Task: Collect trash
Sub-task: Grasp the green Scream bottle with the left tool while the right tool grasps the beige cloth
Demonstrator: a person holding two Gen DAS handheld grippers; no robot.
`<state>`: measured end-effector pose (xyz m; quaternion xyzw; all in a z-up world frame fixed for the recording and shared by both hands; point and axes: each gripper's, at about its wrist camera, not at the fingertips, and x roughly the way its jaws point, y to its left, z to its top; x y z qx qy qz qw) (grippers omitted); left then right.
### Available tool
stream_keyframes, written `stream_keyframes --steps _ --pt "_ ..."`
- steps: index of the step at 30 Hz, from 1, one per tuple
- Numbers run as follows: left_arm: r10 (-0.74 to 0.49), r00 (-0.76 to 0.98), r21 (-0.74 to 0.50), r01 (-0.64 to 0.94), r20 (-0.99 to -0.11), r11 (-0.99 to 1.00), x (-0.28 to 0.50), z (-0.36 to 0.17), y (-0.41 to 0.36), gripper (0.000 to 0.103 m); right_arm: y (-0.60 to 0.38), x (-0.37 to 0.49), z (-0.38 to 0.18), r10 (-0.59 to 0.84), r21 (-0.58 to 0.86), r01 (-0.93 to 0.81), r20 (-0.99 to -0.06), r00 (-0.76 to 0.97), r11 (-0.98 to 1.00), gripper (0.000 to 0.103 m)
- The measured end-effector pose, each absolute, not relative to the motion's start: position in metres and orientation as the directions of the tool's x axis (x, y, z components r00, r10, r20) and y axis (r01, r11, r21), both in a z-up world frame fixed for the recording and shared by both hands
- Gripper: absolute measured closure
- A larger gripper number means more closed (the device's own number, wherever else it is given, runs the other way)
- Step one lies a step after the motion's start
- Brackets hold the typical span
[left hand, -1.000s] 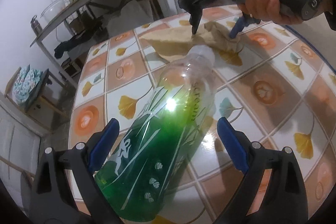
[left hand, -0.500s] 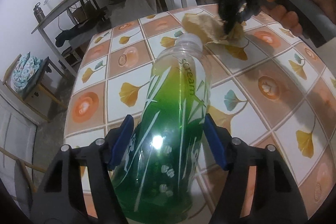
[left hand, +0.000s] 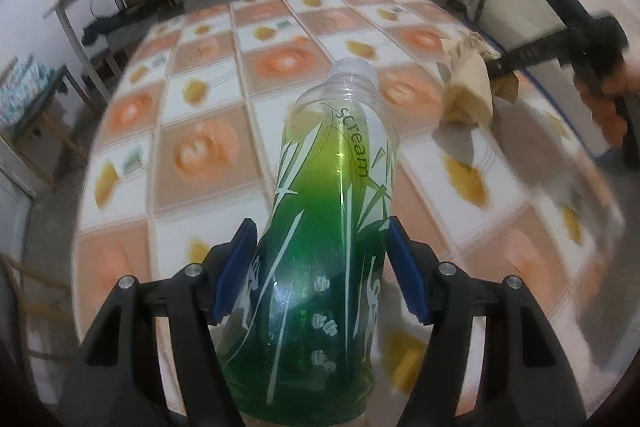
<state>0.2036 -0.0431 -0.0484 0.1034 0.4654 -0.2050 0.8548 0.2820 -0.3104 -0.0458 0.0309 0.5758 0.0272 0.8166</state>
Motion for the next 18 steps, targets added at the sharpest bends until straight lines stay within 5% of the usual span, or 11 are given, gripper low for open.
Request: stream_keyframes --steps 8,11,13,18 --pt "-0.31 0.396 -0.14 0.403 -0.864 0.905 0.155 -0.047 -0.052 0.038 -0.296 0.177 -0.047 0.084 0.043 -0.106 -0.904 0.42 0.993 0.094" --pt "-0.29 0.401 -0.117 0.402 -0.869 0.908 0.158 -0.05 -0.061 0.034 -0.301 0.168 -0.052 0.131 0.107 -0.082 -0.905 0.405 0.991 0.075" --pt "-0.274 0.399 -0.103 0.401 -0.875 0.91 0.159 -0.052 -0.065 0.034 -0.303 0.161 -0.051 0.17 0.156 -0.066 -0.9 0.401 0.986 0.051" --pt "-0.265 0.402 -0.095 0.395 -0.876 0.914 0.162 -0.051 -0.067 0.033 -0.304 0.15 -0.03 0.277 0.225 -0.168 -0.854 0.441 0.96 0.027"
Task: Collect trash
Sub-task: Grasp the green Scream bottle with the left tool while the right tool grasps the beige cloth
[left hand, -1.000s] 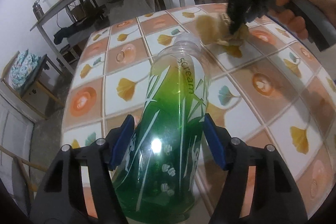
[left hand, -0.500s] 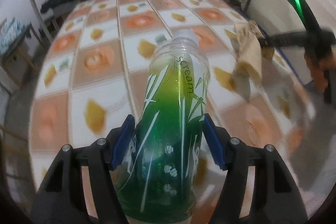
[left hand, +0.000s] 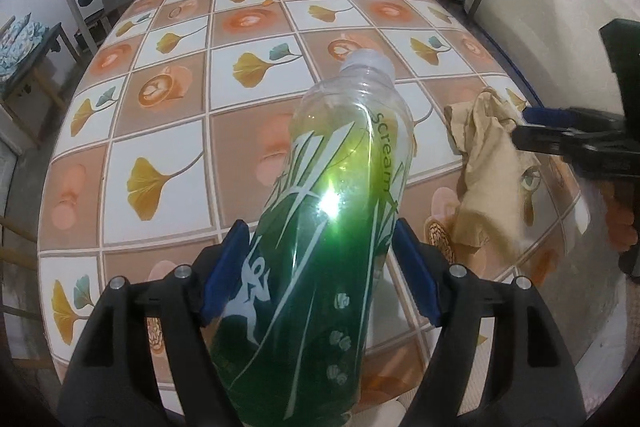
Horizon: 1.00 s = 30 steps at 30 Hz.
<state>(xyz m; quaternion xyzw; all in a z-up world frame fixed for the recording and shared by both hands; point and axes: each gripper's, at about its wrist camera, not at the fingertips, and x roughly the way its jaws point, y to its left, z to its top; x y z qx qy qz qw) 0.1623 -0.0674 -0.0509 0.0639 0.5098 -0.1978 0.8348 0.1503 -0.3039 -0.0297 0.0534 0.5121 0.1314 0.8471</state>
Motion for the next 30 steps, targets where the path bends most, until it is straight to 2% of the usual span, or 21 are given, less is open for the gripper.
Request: stream_keyframes --steps 3,5,12,20,23,30 --pt "-0.267 0.402 -0.101 0.388 -0.876 0.916 0.162 -0.051 -0.067 0.033 -0.297 0.147 -0.015 0.314 0.199 -0.277 -0.822 0.475 0.94 0.017" --pt "-0.266 0.401 -0.103 0.385 -0.877 0.917 0.163 -0.05 -0.067 0.033 -0.29 0.149 -0.012 0.34 0.189 -0.337 -0.811 0.476 0.922 0.014" --pt "-0.265 0.401 -0.105 0.377 -0.877 0.92 0.164 -0.05 -0.066 0.033 -0.272 0.174 -0.039 0.307 0.198 -0.283 -0.853 0.422 0.938 0.014" --pt "-0.258 0.399 -0.095 0.384 -0.88 0.918 0.162 -0.051 -0.069 0.033 -0.25 0.168 -0.066 0.126 0.014 -0.244 -0.885 0.448 0.97 0.014" --pt "-0.252 0.399 -0.089 0.384 -0.882 0.919 0.161 -0.051 -0.069 0.033 -0.25 0.167 -0.066 0.113 0.003 -0.234 -0.884 0.455 0.972 0.016" --pt "-0.233 0.413 -0.059 0.392 -0.88 0.918 0.158 -0.05 -0.073 0.033 -0.255 0.166 -0.063 0.098 0.004 -0.199 -0.881 0.463 0.98 0.031"
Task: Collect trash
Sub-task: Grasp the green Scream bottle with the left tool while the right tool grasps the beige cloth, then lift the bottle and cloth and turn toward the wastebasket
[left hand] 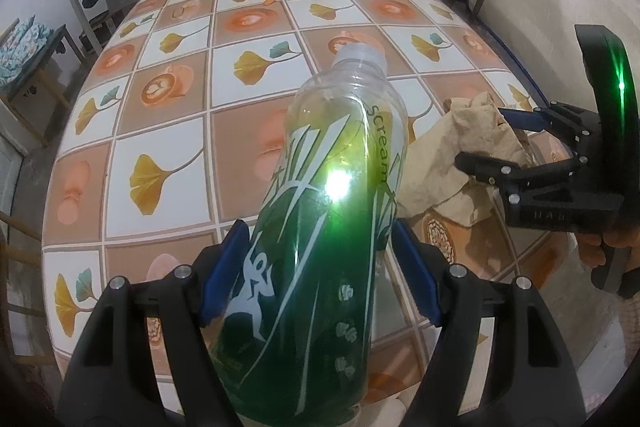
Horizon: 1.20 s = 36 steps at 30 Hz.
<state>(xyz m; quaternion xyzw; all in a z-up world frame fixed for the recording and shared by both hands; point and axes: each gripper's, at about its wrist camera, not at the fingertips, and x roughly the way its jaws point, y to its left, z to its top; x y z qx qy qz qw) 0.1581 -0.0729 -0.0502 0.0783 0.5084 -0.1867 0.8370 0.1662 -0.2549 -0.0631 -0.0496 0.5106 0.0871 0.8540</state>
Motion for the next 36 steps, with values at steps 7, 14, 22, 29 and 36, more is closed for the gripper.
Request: stream_keyframes --steps 7,14,22,29,36 --pt "-0.233 0.414 -0.056 0.397 -0.88 0.916 0.158 -0.049 -0.075 0.033 -0.257 0.164 -0.061 0.089 0.005 -0.179 -0.879 0.468 0.984 0.046" --pt "-0.243 0.408 -0.067 0.399 -0.88 0.914 0.157 -0.049 -0.075 0.033 -0.26 0.163 -0.059 0.077 0.004 -0.154 -0.876 0.476 0.988 0.063" --pt "-0.318 0.392 -0.151 0.4 -0.863 0.904 0.158 -0.045 -0.068 0.032 -0.27 0.164 -0.058 0.067 0.019 -0.104 -0.874 0.481 0.994 0.083" --pt "-0.426 0.343 -0.274 0.412 -0.837 0.869 0.161 -0.036 -0.061 0.026 -0.271 0.162 -0.059 0.065 0.03 -0.079 -0.87 0.489 0.996 0.083" --pt "-0.374 0.28 -0.231 0.435 -0.884 0.871 0.174 -0.044 -0.074 0.025 -0.274 0.162 -0.059 0.078 0.049 -0.07 -0.866 0.493 0.996 0.083"
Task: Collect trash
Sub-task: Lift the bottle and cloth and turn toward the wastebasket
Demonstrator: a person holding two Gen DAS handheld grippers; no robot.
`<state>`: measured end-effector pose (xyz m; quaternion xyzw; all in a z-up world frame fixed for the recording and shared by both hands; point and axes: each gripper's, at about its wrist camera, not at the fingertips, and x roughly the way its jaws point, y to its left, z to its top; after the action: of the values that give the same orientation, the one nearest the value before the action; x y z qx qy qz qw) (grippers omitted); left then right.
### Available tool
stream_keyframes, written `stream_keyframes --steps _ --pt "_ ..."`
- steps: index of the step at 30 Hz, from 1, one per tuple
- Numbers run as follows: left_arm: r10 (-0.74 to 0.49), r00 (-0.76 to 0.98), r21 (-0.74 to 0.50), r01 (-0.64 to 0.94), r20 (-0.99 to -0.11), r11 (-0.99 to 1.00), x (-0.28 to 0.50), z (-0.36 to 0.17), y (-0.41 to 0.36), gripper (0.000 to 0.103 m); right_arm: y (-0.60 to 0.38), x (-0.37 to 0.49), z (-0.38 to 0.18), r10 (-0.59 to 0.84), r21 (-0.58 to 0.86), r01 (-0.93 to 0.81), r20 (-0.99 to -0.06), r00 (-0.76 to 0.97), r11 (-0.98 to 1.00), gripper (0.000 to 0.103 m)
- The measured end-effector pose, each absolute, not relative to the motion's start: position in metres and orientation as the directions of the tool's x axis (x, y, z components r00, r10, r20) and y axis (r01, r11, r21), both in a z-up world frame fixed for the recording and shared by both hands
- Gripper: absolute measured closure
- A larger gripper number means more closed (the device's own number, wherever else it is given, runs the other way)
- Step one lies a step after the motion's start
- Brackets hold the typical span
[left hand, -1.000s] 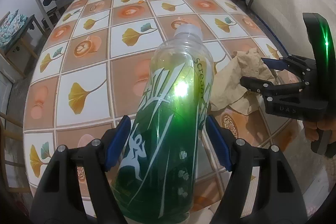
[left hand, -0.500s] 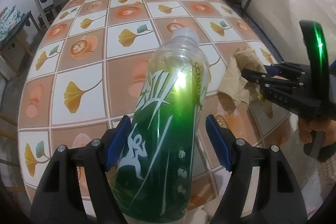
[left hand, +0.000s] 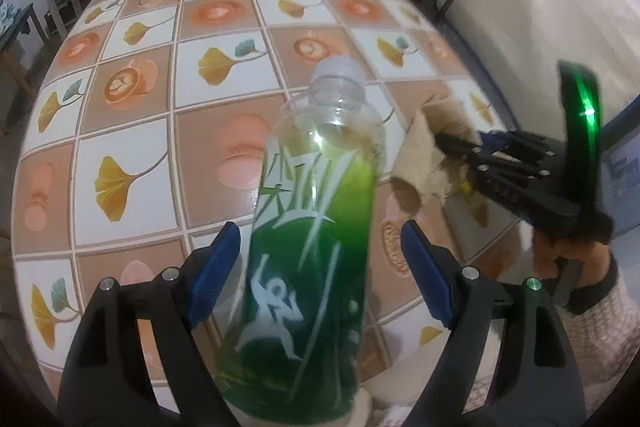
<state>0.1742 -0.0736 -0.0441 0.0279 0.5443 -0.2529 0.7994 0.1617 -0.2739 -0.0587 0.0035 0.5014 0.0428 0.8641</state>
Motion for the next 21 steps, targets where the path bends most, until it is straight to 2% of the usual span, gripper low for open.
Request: stream_keyframes --steps 10,18,21 --pt "-0.336 0.24 -0.191 0.476 -0.911 0.858 0.176 -0.053 -0.092 0.026 -0.278 0.161 -0.06 0.103 0.074 -0.077 -0.861 0.499 0.994 0.083" --pt "-0.324 0.226 -0.187 0.475 -0.919 0.86 0.175 -0.056 -0.094 0.046 -0.279 0.16 -0.06 0.116 0.088 -0.08 -0.857 0.503 0.993 0.083" --pt "-0.337 0.221 -0.203 0.468 -0.915 0.86 0.176 -0.057 -0.093 0.046 -0.28 0.16 -0.06 0.118 0.09 -0.08 -0.856 0.503 0.993 0.083"
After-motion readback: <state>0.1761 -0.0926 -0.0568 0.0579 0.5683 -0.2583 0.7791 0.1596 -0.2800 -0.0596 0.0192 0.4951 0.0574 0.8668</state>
